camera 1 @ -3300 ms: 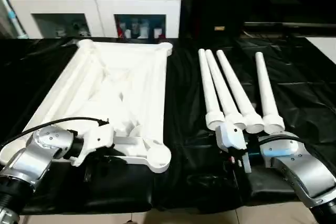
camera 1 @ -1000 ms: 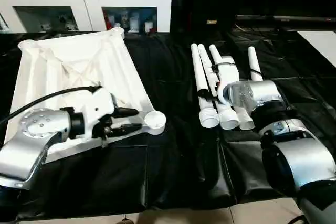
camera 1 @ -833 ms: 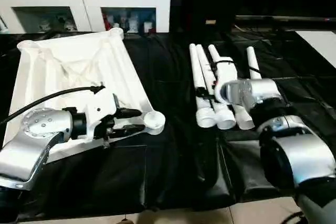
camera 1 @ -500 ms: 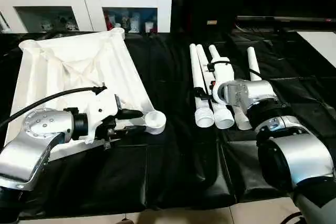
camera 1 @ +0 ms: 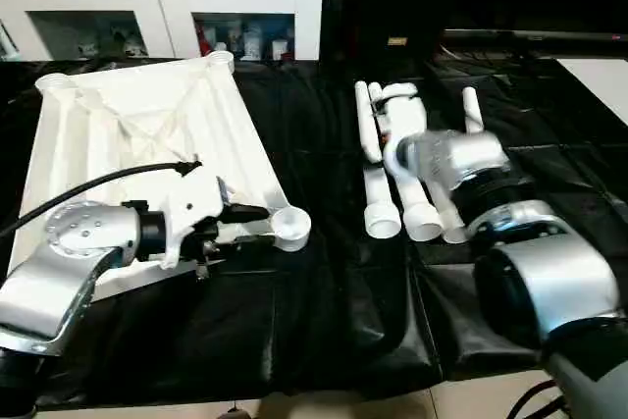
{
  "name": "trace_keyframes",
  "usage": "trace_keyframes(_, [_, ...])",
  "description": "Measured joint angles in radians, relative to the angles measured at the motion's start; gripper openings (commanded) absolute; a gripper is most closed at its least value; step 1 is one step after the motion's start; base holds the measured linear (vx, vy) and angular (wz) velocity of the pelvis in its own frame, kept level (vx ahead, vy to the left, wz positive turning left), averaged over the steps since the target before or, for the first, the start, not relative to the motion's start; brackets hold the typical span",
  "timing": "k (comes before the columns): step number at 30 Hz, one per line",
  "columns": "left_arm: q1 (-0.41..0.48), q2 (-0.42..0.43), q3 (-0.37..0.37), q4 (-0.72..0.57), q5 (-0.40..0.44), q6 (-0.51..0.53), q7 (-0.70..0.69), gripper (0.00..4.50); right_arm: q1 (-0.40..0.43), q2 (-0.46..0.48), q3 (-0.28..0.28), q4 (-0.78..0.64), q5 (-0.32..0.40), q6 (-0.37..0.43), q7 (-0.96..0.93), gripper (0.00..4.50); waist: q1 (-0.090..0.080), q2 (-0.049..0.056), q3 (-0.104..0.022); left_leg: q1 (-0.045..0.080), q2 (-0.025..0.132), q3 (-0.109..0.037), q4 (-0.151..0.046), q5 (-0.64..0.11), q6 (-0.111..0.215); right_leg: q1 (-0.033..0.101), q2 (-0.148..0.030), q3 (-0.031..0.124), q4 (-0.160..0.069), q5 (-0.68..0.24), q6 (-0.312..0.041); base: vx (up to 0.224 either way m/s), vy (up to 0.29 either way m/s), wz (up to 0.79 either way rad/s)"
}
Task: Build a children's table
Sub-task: Pick table leg
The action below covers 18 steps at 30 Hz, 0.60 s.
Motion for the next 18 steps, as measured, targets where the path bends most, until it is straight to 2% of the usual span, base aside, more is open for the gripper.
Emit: trace_keyframes(18, [0.0,0.0,-0.011,-0.005,0.0,0.002,0.0,1.84,0.043,0.023,-0.003,0.08,-0.036,-0.025,-0.054,4.5,0.001,0.0,0.0,0.0,0.0,0.0,0.0,0.003,-0.004,0.0,0.0,0.0,0.0,0.0,0.0,0.0,0.0,0.0])
